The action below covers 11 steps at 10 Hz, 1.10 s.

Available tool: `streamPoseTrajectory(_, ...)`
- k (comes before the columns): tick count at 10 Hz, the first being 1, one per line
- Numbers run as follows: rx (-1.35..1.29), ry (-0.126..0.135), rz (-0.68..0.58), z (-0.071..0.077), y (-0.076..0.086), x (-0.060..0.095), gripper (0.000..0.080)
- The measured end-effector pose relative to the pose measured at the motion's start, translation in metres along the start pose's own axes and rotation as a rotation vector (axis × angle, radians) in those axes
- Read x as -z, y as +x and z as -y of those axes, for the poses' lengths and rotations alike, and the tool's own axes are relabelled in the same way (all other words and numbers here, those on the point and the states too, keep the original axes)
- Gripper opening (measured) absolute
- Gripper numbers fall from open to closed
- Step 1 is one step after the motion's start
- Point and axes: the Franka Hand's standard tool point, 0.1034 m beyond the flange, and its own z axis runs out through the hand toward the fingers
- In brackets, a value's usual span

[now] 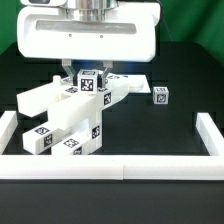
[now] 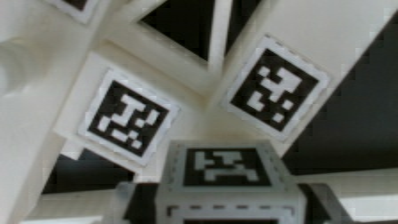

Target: Assemble chair

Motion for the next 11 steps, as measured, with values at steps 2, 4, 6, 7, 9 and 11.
streamPoseTrajectory(2, -0.086, 0.000, 0.000, 0.0003, 0.0000, 0.0001, 0.0271)
streamPoseTrajectory(4, -0.212, 0.001, 0.000, 0.0007, 0.0000, 0.0001, 0.0271)
streamPoseTrajectory(6, -0.347, 0.004, 0.000, 0.0018, -0.0002, 0.0000, 0.0271)
streamPoseTrajectory(7, -0.376, 0.004, 0.000, 0.0018, -0.0002, 0.0000, 0.0271)
streamPoseTrajectory(9, -0.536, 0.007, 0.002, 0.0030, -0.0004, -0.0002, 0.0271)
streamPoseTrajectory(11, -0.682, 0.009, 0.003, 0.0044, -0.0006, -0.0002, 0.0271)
